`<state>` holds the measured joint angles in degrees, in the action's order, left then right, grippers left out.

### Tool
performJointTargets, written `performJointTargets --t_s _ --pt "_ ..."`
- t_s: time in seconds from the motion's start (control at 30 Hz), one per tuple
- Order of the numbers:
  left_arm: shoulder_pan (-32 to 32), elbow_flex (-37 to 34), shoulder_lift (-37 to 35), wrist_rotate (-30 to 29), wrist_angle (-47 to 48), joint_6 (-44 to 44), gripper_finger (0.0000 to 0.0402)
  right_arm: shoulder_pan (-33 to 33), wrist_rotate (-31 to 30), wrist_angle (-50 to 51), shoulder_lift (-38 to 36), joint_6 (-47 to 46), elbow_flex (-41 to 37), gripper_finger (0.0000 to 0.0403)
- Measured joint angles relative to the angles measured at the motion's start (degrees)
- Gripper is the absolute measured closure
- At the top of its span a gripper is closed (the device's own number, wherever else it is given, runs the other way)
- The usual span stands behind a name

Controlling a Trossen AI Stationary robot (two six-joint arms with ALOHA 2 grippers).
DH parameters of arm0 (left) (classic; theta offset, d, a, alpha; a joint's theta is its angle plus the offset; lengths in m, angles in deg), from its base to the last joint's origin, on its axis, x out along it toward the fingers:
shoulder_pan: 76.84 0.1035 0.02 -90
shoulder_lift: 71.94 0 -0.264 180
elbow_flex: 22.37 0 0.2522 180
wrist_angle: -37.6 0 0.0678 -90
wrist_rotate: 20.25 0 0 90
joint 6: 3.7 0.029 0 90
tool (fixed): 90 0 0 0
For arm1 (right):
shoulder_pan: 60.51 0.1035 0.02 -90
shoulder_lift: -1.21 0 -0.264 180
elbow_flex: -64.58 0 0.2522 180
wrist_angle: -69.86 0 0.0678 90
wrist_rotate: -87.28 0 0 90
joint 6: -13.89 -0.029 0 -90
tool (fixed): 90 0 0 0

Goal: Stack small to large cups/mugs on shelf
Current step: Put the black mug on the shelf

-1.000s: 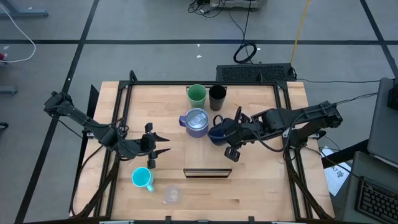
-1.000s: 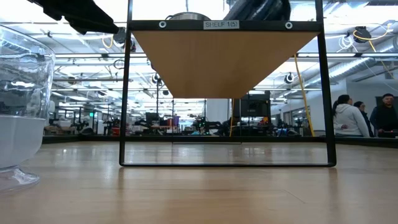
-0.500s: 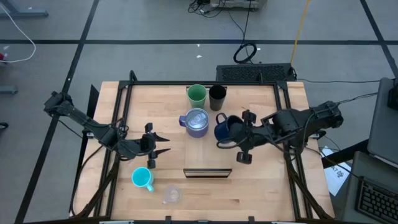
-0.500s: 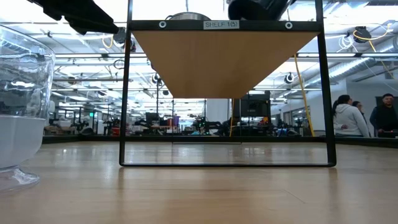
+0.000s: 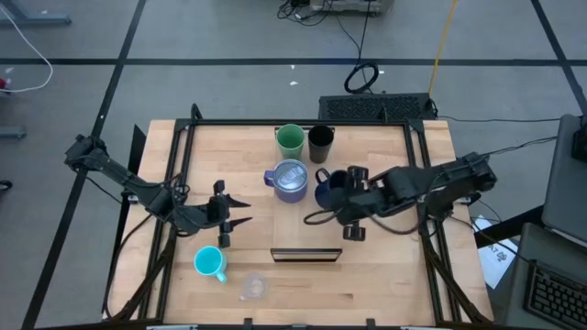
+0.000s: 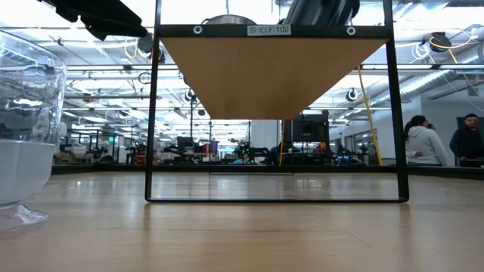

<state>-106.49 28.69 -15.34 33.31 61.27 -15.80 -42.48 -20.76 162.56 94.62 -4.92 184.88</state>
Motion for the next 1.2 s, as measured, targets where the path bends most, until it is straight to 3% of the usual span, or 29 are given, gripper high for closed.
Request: performJointTargets --t_s 0.43,1.2 --pt "0.0 0.0 0.0 0.3 0.5 0.4 0.0231 -1.4 0.1 0.0 3.6 -2.8 0.0 0.0390" --pt "0.0 0.0 0.0 0.4 0.6 0.4 0.0231 -5.3 0.1 -2.2 6.6 0.5 0.0 0.0374"
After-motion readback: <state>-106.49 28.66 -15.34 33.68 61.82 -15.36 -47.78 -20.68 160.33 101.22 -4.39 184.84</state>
